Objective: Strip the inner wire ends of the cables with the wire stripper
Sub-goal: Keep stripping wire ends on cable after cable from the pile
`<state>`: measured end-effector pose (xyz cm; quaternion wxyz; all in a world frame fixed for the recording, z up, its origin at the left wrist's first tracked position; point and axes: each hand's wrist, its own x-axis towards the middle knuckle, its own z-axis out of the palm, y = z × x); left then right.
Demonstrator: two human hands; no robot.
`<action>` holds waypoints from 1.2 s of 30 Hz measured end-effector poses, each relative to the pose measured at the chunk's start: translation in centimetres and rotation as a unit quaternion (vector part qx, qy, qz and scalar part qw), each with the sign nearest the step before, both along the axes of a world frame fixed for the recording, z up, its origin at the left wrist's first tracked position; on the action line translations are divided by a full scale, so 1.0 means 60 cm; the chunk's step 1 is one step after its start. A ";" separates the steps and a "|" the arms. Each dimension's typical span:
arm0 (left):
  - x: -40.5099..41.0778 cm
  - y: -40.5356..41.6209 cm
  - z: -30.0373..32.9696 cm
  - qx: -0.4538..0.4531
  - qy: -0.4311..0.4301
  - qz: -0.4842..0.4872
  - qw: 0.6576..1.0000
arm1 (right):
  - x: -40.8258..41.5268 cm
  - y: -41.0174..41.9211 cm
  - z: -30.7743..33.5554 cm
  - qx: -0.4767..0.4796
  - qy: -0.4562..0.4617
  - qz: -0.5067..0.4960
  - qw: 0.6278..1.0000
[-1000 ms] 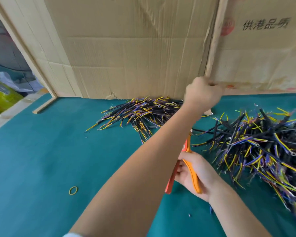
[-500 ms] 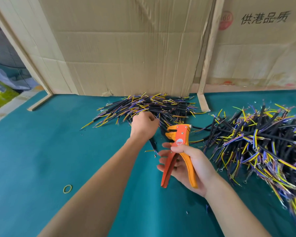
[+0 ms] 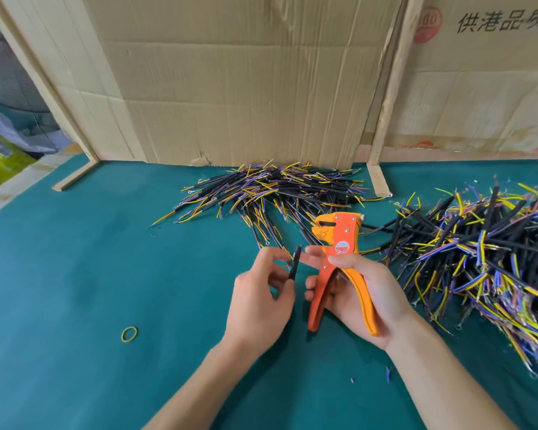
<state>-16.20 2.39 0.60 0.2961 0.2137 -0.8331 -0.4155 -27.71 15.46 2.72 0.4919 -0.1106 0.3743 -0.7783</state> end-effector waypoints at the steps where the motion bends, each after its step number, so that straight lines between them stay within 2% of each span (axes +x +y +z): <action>1: 0.004 -0.001 -0.004 0.006 -0.002 0.000 1.000 | 0.001 0.001 0.001 -0.006 0.001 0.001 1.000; 7: 0.003 -0.010 -0.012 0.021 0.011 0.017 1.000 | 0.003 0.000 0.005 -0.020 0.033 0.014 0.999; 10: -0.001 -0.015 -0.012 0.059 0.019 0.045 0.997 | 0.002 -0.002 0.003 0.000 0.069 0.018 0.997; 14: 0.000 -0.012 -0.005 0.059 0.021 0.024 0.998 | 0.006 -0.006 0.004 0.022 0.105 0.035 0.994; 18: -0.029 -0.019 0.007 0.053 0.021 0.117 0.992 | 0.002 -0.002 0.004 0.025 0.075 -0.039 0.996; 20: -0.065 -0.032 0.023 0.017 -0.039 0.168 0.985 | 0.002 0.001 0.008 0.026 0.076 -0.061 0.995; 22: -0.104 -0.048 0.040 -0.027 -0.165 0.187 0.968 | 0.001 0.004 0.011 0.030 0.086 -0.064 0.994; 24: -0.131 -0.063 0.050 -0.069 -0.281 0.167 0.942 | 0.001 0.006 0.012 0.033 0.086 -0.066 0.994; 26: -0.137 -0.070 0.054 -0.077 -0.323 0.143 0.933 | -0.002 0.008 0.012 0.030 0.087 -0.070 0.993; 28: -0.124 -0.074 0.054 -0.049 -0.312 0.125 0.941 | -0.004 0.006 0.010 0.026 0.091 -0.076 0.993; 31: -0.088 -0.075 0.048 0.003 -0.246 0.094 0.965 | -0.006 0.001 0.004 0.018 0.091 -0.094 0.991; 36: -0.027 -0.057 0.019 0.009 -0.113 0.064 0.992 | -0.009 0.004 0.006 0.012 0.072 -0.114 0.991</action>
